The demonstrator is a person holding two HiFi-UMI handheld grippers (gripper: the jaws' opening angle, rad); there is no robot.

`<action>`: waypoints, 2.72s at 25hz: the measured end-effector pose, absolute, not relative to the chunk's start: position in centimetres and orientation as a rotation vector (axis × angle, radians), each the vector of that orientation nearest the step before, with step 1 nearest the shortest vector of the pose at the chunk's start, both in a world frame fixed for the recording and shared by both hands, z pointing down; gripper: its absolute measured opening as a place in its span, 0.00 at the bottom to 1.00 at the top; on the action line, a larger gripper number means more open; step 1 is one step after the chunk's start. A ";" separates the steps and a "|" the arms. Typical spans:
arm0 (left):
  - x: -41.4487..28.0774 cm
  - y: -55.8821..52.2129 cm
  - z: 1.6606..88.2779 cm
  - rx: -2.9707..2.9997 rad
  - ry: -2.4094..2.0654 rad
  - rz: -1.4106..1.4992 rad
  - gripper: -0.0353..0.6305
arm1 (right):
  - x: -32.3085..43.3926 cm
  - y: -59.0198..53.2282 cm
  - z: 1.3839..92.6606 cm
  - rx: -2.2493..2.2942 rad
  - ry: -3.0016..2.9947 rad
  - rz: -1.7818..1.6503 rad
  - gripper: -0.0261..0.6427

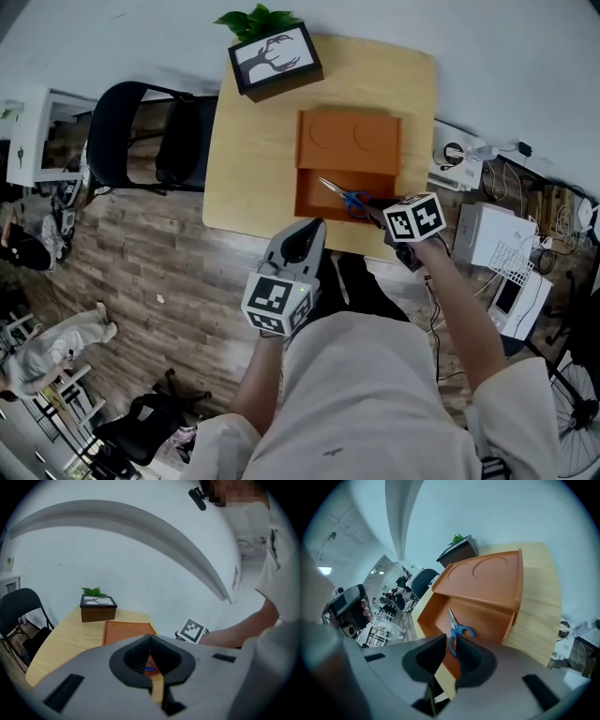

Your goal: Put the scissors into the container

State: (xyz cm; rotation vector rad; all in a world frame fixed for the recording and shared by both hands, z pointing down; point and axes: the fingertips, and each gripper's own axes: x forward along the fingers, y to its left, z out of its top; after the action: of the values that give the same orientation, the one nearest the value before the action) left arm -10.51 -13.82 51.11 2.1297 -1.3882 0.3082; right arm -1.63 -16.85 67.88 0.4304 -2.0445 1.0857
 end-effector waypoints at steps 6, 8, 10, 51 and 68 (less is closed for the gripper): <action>-10.4 -13.6 51.0 2.132 -1.398 0.308 0.06 | -1.2 -17.0 67.4 0.441 -2.063 1.086 0.13; -10.2 -13.5 50.9 2.132 -1.403 0.308 0.06 | -1.2 -16.9 67.1 0.440 -2.075 1.086 0.13; -10.0 -13.5 50.7 2.134 -1.408 0.308 0.06 | -1.0 -16.8 66.6 0.441 -2.091 1.084 0.12; -6.8 -12.5 42.1 2.280 -1.546 0.269 0.06 | 3.9 -17.8 45.4 0.689 -2.654 0.653 0.04; -8.8 -14.5 36.3 2.393 -1.579 0.146 0.06 | 4.2 -20.0 37.0 0.902 -2.800 0.453 0.04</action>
State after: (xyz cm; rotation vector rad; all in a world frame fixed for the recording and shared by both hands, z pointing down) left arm -8.80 -14.52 36.33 2.3930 -1.5787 0.1461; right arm 4.24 -20.04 37.05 0.9023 -2.8002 0.4527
